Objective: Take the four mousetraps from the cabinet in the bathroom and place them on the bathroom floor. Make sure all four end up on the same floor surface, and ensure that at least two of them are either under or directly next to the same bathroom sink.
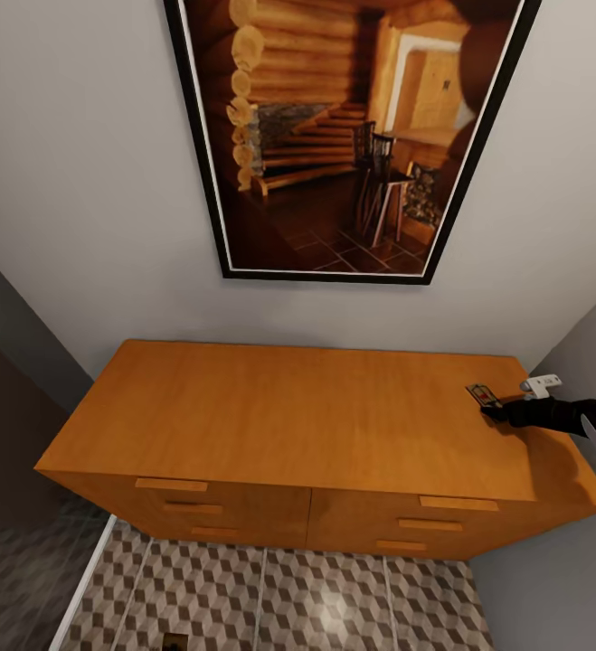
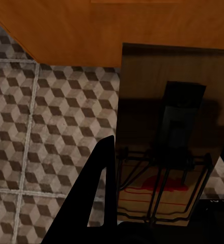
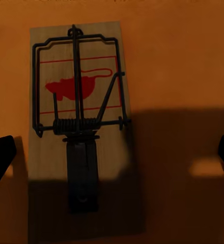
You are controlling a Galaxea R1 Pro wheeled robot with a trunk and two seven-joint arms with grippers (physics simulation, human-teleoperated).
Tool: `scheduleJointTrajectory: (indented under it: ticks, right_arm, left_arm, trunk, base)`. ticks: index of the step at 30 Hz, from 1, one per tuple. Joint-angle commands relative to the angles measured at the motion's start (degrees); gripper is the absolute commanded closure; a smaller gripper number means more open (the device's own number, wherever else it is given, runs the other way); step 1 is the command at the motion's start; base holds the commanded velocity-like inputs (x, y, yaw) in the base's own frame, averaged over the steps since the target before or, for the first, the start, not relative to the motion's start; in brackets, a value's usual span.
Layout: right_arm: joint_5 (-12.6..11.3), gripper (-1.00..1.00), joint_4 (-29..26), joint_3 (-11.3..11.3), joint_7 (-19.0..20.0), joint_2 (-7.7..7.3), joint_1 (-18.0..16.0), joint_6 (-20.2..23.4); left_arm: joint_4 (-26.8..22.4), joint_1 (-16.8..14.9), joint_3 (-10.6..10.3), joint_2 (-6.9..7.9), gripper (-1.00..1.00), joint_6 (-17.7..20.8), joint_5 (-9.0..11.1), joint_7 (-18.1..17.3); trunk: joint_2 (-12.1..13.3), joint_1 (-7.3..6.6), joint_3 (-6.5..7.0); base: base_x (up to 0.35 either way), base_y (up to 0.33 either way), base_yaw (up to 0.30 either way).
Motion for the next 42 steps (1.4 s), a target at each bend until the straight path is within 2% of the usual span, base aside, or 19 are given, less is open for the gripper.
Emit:
scheduleJointTrajectory:
  ticks: [1,14,15,42]
  right_arm:
    - [-0.3,-1.00,1.2,0.4,0.0,-0.02,0.1,0.5]
    - [-0.3,-1.00,1.3,0.4,0.0,-0.02,0.1,0.4]
    - [-0.3,1.00,1.3,0.4,0.0,-0.02,0.1,0.4]
    - [-0.2,1.00,1.4,0.4,-0.1,0.05,0.1,0.5]
  left_arm:
    - [0.2,-0.1,-0.4,-0.09,1.00,-0.2,-0.2,0.5]
    - [0.2,-0.1,-0.4,-0.09,1.00,-0.2,-0.2,0.5]
    - [0.2,-0.1,-0.4,-0.09,1.00,-0.2,-0.2,0.5]
    - [0.2,-0.1,-0.4,-0.14,1.00,-0.2,-0.2,0.5]
  trunk:
    - [-0.1,0.06,-0.11]
    - [-0.1,0.06,-0.11]
    - [-0.1,0.06,-0.11]
    - [-0.1,0.06,-0.11]
  base:
    - [0.000,0.000,0.000]
    - [0.000,0.000,0.000]
    - [0.000,0.000,0.000]
    - [0.000,0.000,0.000]
